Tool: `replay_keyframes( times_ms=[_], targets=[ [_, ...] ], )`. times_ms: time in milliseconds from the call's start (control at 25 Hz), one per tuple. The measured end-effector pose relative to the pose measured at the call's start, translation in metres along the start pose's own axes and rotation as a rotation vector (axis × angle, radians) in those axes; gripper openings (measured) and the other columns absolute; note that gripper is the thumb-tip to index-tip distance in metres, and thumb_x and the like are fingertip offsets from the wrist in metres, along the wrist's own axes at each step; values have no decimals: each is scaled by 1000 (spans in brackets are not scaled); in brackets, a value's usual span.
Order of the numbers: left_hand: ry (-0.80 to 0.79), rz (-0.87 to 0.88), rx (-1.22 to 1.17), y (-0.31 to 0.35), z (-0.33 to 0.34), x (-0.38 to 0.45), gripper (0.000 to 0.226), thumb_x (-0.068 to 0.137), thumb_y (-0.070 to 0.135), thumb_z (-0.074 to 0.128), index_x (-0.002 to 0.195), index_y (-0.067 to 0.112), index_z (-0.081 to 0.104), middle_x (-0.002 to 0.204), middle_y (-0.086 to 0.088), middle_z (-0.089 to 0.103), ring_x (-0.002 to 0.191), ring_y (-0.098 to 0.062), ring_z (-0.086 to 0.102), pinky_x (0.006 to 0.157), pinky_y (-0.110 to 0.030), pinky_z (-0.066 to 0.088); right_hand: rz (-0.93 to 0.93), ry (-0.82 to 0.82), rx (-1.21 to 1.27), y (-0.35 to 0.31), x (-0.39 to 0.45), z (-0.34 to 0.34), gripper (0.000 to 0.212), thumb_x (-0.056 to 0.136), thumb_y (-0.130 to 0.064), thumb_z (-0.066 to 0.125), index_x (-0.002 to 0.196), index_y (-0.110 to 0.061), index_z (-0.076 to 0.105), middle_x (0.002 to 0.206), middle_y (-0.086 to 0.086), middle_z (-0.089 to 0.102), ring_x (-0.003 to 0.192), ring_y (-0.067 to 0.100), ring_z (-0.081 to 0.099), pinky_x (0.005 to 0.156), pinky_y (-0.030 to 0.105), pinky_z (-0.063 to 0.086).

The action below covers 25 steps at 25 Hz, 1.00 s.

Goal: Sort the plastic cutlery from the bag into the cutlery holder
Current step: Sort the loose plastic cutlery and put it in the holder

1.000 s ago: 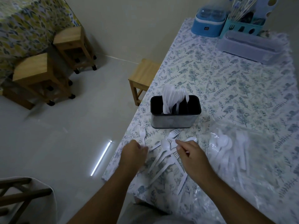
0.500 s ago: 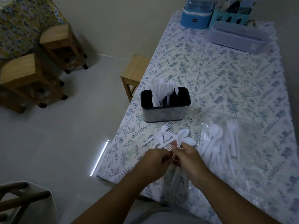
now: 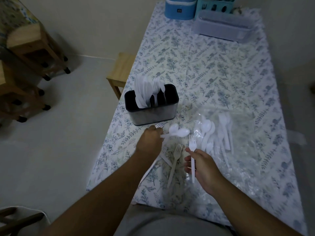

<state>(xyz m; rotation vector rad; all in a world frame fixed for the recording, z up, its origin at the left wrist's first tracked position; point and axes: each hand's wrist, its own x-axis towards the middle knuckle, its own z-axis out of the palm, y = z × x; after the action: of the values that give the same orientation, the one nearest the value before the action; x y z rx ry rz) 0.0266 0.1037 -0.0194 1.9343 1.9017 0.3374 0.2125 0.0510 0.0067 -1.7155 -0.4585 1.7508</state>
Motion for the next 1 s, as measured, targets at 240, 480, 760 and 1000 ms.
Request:
replay_keyframes(
  times_ms=[240,480,760,1000],
  targets=[
    [-277,-159,-99,37,24,-56,26,88,33,64,69,16,66,65,3,62,58,-11,62,63,-29,60,2,23,7,4,2,-4,15,99,-12,57,99,1,65,64,10,58,60,24,57,62,38,49],
    [-229,-286,-337,32,30,-60,31,92,28,64,69,8,70,61,-5,65,52,-12,54,56,-27,48,-36,-23,-152,15,5,-5,23,98,-9,50,86,-13,70,79,9,65,70,20,64,67,35,50],
    [-68,-128,-361,24,14,-86,12,91,18,63,85,15,73,83,4,68,74,-7,60,63,-18,48,-53,-176,-379,25,-8,7,26,98,-6,47,73,-13,51,69,5,54,59,14,53,53,25,46],
    [7,-155,-109,-17,22,-108,5,91,15,65,94,14,61,90,4,51,85,-12,50,67,-19,37,24,-122,-263,26,-2,3,17,103,-19,51,94,-7,60,84,11,53,59,18,47,51,31,41]
  ],
)
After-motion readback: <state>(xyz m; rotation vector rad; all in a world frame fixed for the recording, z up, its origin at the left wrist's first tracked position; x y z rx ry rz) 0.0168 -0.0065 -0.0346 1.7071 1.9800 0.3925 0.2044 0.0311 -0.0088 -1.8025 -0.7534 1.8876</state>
